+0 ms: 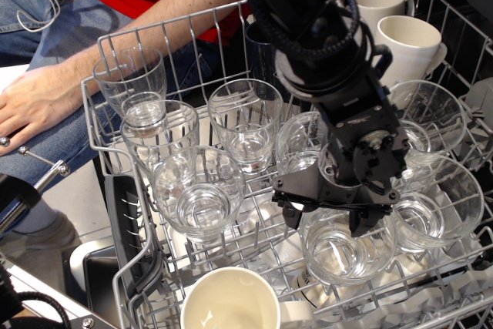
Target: Pick up glass cup
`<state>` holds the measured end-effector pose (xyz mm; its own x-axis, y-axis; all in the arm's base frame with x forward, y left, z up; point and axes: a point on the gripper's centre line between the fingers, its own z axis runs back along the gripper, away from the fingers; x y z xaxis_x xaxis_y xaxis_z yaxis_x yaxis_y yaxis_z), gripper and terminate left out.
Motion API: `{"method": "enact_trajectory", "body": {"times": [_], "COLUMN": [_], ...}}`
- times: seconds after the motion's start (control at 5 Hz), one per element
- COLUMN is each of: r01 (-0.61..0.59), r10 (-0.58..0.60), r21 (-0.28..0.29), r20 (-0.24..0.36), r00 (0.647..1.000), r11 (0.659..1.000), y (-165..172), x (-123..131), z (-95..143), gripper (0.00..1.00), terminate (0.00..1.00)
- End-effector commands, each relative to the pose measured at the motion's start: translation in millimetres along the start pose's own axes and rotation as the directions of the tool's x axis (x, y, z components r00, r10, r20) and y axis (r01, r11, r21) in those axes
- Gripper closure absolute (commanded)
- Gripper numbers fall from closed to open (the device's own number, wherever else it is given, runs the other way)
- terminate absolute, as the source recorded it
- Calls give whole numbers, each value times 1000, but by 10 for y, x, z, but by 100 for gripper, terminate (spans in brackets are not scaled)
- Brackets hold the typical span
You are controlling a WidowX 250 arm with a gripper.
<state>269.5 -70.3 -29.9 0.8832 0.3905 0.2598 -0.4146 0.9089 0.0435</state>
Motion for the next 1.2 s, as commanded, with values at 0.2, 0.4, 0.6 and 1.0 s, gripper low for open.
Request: {"method": "enact_trajectory", "body": {"times": [0.2,0.4,0.6,1.0], "r01": [23,24,31,56], "r10": [-23,-25,-32,-57], "r21": [-95,-120,-108,-63], "r20": [0,-10,-3,-8], "r00": [1000,1000,999,998], "r11": [995,992,994,996], "y": [29,33,27,-15], "x": [281,302,258,66], "z": [-259,-368,-476,-527], "gripper": [0,0,0,0], "terminate": [0,0,0,0]}}
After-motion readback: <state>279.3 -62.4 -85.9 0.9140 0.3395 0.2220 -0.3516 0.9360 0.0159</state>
